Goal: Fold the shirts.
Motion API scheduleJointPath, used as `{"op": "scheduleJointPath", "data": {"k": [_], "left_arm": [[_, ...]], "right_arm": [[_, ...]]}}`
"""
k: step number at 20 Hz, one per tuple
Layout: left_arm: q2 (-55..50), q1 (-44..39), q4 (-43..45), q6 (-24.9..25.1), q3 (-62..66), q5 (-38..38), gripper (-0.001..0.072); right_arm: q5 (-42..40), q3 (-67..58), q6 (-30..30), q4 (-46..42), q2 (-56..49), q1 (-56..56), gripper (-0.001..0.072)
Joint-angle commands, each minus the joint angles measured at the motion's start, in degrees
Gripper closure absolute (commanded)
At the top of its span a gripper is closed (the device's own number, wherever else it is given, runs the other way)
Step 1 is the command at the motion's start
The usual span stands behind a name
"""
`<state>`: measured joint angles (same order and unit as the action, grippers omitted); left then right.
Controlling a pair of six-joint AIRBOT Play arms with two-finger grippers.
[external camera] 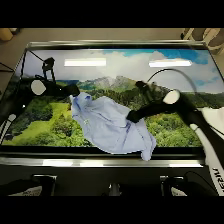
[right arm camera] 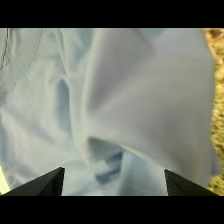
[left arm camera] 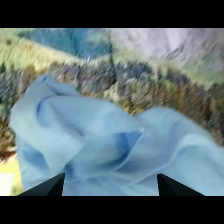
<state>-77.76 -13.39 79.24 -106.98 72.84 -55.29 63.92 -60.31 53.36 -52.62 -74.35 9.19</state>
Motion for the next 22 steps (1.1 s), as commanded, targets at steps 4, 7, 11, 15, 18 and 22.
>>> {"op": "scheduleJointPath", "data": {"k": [4,7,11,15,18,22], "left_arm": [[6.6,1.3,-11.1,11.4,-14.4,-21.4,0.0062],[12.1,-3.4,-24.7,11.4,-30.1,-9.6,0.0062],[11.6,-10.5,-33.7,11.4,-39.8,2.1,0.0063],[8.4,-15.6,-39.5,11.5,-41.2,9.5,0.0107],[5.2,-18.5,-42.4,11.4,-41.1,13.1,0.0109],[4.3,-20.0,-44.8,10.4,-41.0,18.9,0.0453]], "right_arm": [[18.2,3.4,-2.9,-9.3,12.2,-25.2,0.0101],[18.6,12.7,-3.5,-11.8,14.8,-25.0,0.0098],[20.5,18.8,-5.5,-11.7,14.9,-25.0,0.0093],[20.8,22.6,-7.8,-9.0,14.9,-25.0,0.0063],[20.7,26.7,-8.7,-8.9,14.9,-25.0,0.0064],[19.9,31.4,-12.1,-2.6,14.9,-23.4,0.0065]]}}
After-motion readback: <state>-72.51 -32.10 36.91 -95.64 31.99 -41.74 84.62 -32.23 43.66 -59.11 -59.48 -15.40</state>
